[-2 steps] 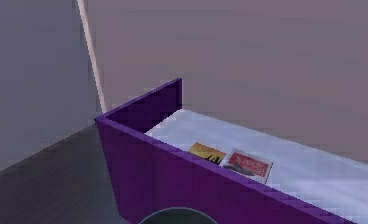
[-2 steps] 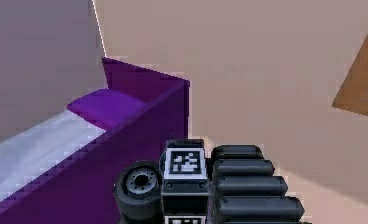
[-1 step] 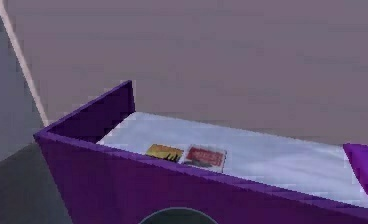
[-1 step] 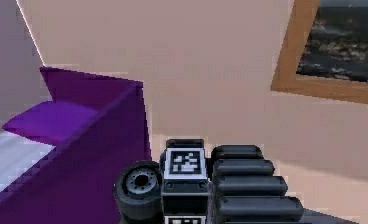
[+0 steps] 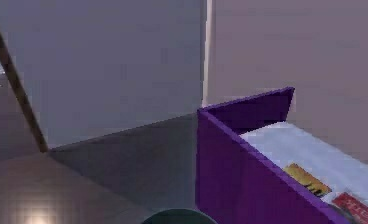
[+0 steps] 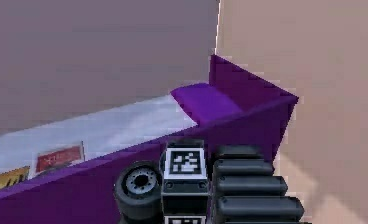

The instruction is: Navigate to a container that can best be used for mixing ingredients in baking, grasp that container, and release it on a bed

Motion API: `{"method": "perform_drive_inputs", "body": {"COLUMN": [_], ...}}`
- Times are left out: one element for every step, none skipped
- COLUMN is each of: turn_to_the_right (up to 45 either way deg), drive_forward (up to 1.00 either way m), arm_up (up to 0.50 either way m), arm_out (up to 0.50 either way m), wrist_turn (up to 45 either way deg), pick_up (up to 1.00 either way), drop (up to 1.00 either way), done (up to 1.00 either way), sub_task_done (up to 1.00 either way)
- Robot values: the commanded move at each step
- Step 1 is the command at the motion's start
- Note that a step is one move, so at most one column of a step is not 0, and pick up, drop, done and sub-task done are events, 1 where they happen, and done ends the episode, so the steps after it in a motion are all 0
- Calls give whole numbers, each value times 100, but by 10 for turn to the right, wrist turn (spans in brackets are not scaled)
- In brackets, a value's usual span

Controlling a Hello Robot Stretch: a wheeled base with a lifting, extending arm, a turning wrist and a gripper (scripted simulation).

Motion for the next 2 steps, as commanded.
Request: {"method": "perform_drive_inputs", "body": {"turn_to_the_right": [-450,-390], "drive_forward": [0,0], "arm_up": [0,0], "arm_out": [0,0], "wrist_turn": [0,0], "pick_up": [0,0], "drop": [0,0], "done": [0,0], "sub_task_done": [0,0]}}
